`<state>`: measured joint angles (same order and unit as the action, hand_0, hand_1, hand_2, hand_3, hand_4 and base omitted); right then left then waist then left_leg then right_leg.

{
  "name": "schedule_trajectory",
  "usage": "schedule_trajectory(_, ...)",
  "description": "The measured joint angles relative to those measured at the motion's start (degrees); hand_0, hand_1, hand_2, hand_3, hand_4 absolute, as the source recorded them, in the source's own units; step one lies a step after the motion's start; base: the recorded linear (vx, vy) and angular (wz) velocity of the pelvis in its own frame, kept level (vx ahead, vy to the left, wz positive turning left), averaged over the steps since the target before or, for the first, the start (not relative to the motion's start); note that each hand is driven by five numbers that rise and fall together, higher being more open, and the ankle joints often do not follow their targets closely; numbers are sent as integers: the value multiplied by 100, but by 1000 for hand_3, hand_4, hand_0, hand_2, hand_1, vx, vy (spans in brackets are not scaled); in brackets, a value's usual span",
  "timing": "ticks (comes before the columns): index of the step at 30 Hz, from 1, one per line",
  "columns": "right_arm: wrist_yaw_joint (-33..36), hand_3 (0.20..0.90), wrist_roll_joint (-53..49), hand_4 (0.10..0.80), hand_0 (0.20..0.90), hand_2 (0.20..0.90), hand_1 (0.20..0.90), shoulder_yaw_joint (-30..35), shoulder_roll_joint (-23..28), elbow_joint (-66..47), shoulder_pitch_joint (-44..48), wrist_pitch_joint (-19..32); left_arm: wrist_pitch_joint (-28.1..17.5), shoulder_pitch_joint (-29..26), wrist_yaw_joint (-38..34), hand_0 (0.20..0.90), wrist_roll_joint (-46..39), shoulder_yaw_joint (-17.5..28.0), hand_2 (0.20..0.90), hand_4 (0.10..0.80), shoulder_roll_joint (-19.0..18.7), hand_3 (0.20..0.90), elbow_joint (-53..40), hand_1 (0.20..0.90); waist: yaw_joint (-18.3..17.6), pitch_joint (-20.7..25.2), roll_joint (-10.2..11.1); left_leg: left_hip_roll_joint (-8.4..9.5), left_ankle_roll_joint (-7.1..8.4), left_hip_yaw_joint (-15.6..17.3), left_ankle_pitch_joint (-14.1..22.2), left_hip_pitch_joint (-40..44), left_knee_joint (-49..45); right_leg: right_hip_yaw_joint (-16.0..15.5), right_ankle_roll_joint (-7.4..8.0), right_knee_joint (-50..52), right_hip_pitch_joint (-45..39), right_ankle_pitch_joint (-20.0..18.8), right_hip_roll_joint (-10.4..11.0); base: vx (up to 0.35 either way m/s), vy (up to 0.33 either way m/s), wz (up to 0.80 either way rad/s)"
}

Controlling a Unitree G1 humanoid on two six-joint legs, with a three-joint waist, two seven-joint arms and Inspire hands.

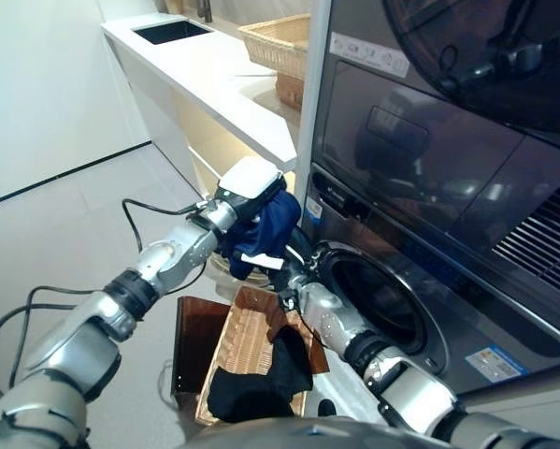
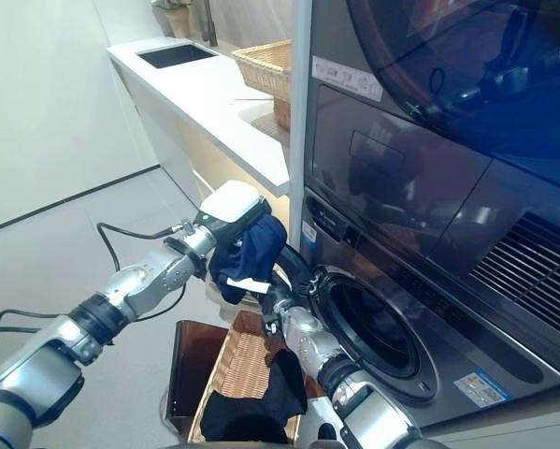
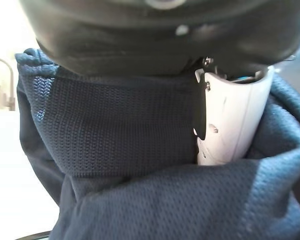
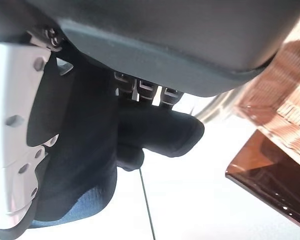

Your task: Pick up the clothes and place them into the washing machine

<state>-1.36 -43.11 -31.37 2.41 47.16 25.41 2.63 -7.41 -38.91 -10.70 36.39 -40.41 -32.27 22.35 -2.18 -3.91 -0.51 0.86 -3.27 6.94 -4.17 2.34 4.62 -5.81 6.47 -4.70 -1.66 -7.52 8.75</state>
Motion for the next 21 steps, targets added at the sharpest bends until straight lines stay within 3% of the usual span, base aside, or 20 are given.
schedule_trajectory(11,24,900,-509,800,900,900,900,281,-84,1,-38,133,8,256,-68,200,-313,407,200,300,224,200,-8,200,3,13,-21,1,0,-17,0,-2,10,-23,-1,0,-4,1,0,0,0,0)
schedule_trajectory(21,347,900,508,800,900,900,900,442,26,1,-18,138,1,273,-67,200,-470,431,200,300,246,200,-56,200,64,13,-21,1,2,-62,-3,-23,23,-88,4,0,-8,6,2,2,1,1)
